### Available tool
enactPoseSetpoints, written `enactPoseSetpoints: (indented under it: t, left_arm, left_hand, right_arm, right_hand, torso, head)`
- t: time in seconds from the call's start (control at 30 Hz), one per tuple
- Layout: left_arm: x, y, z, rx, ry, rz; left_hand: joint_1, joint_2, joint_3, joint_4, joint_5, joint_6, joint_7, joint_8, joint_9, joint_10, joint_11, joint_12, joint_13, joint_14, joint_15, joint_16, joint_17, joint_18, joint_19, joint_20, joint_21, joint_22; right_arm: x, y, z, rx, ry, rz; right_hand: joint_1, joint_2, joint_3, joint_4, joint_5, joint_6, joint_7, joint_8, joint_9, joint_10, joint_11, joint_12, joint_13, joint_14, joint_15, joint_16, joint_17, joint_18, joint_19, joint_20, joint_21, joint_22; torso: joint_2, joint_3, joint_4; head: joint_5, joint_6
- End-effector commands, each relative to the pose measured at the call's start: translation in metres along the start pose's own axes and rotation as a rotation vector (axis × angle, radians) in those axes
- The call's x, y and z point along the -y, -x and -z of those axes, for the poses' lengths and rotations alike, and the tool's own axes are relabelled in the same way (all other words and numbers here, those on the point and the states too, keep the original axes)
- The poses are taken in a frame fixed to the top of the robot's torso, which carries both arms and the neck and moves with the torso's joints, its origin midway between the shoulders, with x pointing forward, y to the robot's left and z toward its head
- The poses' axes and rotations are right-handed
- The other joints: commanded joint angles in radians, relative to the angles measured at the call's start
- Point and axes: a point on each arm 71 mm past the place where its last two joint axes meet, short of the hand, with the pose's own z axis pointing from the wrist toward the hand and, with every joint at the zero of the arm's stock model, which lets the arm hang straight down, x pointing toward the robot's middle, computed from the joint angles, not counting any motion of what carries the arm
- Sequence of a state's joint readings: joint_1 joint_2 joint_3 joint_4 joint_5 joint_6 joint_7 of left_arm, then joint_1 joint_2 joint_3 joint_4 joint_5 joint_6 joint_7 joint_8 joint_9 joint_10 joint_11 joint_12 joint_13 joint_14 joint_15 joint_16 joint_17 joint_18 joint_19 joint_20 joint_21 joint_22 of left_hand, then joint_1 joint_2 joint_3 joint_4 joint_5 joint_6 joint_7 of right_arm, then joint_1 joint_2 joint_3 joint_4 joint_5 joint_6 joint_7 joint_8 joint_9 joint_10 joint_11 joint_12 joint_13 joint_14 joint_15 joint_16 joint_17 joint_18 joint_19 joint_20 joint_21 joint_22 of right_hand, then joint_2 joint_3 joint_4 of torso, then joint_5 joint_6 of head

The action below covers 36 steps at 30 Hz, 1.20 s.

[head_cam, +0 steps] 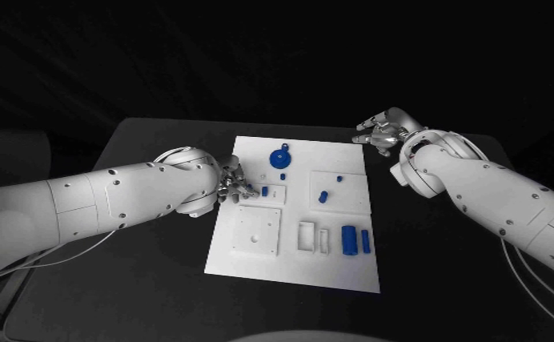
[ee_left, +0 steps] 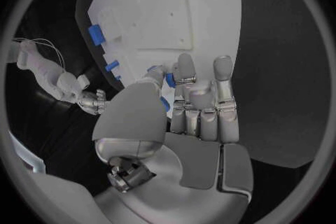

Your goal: Assemble the parts on the task board

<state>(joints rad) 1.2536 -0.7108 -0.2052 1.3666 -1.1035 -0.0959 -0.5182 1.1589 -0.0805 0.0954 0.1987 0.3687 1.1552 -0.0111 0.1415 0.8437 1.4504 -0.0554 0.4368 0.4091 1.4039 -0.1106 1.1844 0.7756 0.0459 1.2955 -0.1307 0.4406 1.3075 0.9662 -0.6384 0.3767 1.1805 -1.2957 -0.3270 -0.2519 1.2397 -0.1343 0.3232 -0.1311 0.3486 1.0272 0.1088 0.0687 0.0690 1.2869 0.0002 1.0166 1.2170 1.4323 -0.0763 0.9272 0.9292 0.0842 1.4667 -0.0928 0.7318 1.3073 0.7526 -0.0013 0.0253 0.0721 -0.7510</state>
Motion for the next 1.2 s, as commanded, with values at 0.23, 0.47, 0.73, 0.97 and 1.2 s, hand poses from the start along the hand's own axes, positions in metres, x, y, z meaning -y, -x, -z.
enactPoseSetpoints:
  t: [0.23, 0.47, 0.73, 0.97, 1.2]
  left_arm:
    - [-0.0071, -0.0074, -0.0018, -0.010, 0.032, -0.001]
    - [-0.0093, -0.0067, -0.0012, -0.008, 0.036, 0.005]
    - [-0.0108, -0.0080, -0.0006, -0.029, 0.039, 0.014]
    - [-0.0105, -0.0099, 0.0000, -0.055, 0.031, 0.031]
    - [-0.0102, -0.0107, 0.0001, -0.067, 0.024, 0.044]
  left_hand:
    - [0.000, -0.014, 0.002, 0.012, -0.004, -0.030, 0.026, -0.034, -0.072, -0.009, -0.001, 0.005, -0.001, -0.001, -0.004, -0.006, -0.004, -0.014, 0.002, -0.002, -0.005, 0.017]
    - [-0.010, -0.024, 0.005, 0.043, -0.008, -0.027, 0.027, -0.039, -0.076, -0.010, 0.000, 0.005, -0.002, -0.001, -0.003, -0.008, -0.007, -0.013, 0.003, -0.001, -0.008, 0.017]
    - [-0.003, 0.029, 0.006, 0.037, 0.046, -0.035, 0.028, -0.044, -0.079, -0.015, 0.001, 0.003, -0.003, -0.006, -0.002, -0.014, -0.015, -0.013, 0.001, 0.000, -0.010, 0.017]
    - [0.008, 0.061, 0.028, 0.025, 0.138, -0.045, 0.029, -0.046, -0.080, -0.025, 0.003, 0.001, -0.005, -0.013, 0.000, -0.018, -0.021, -0.014, -0.004, 0.001, -0.013, 0.017]
    - [0.011, 0.075, 0.067, 0.017, 0.197, -0.055, 0.031, -0.042, -0.075, -0.030, 0.004, 0.003, -0.005, -0.017, 0.001, -0.021, -0.028, -0.013, -0.006, 0.002, -0.015, 0.017]
  right_arm:
    - [-0.0004, -0.0009, 0.0004, -0.004, 0.008, 0.005]
    - [0.0003, -0.0009, 0.0005, -0.005, 0.007, 0.006]
    - [0.0010, -0.0010, 0.0006, -0.007, 0.005, 0.007]
    - [0.0021, -0.0017, 0.0008, -0.009, 0.003, 0.008]
    - [0.0032, -0.0032, 0.0010, -0.013, 0.001, 0.008]
  right_hand:
    - [-0.005, -0.001, 0.004, -0.001, 0.003, 0.005, 0.002, -0.006, -0.001, -0.003, -0.004, 0.003, 0.001, 0.007, 0.001, -0.003, 0.001, 0.006, 0.055, -0.004, 0.001, 0.029]
    - [-0.004, 0.000, 0.006, -0.003, 0.003, 0.005, 0.002, -0.006, -0.001, -0.003, -0.004, 0.002, 0.000, 0.007, 0.001, -0.003, 0.001, 0.005, 0.055, -0.004, 0.002, 0.030]
    - [-0.003, 0.001, 0.007, -0.005, 0.002, 0.005, 0.002, -0.006, -0.001, -0.003, -0.004, 0.002, 0.000, 0.007, 0.001, -0.003, 0.001, 0.005, 0.055, -0.004, 0.002, 0.030]
    - [-0.002, 0.001, 0.008, -0.005, 0.002, 0.005, 0.002, -0.006, -0.001, -0.003, -0.004, 0.002, 0.000, 0.007, 0.001, -0.003, 0.001, 0.005, 0.055, -0.004, 0.002, 0.030]
    - [-0.002, 0.001, 0.008, -0.005, 0.002, 0.005, 0.002, -0.006, -0.001, -0.003, -0.004, 0.002, 0.000, 0.007, 0.001, -0.003, 0.001, 0.005, 0.055, -0.004, 0.002, 0.030]
  torso:
    - [0.000, -0.0003, 0.0005]
    - [0.000, -0.0001, 0.0009]
    - [0.000, 0.0001, 0.0004]
    - [0.000, 0.0001, -0.0001]
    - [0.000, 0.0005, 0.0001]
  head:
    - [-0.001, 0.000]
    - [-0.001, 0.000]
    - [-0.001, 0.000]
    - [-0.001, 0.000]
    - [0.000, -0.001]
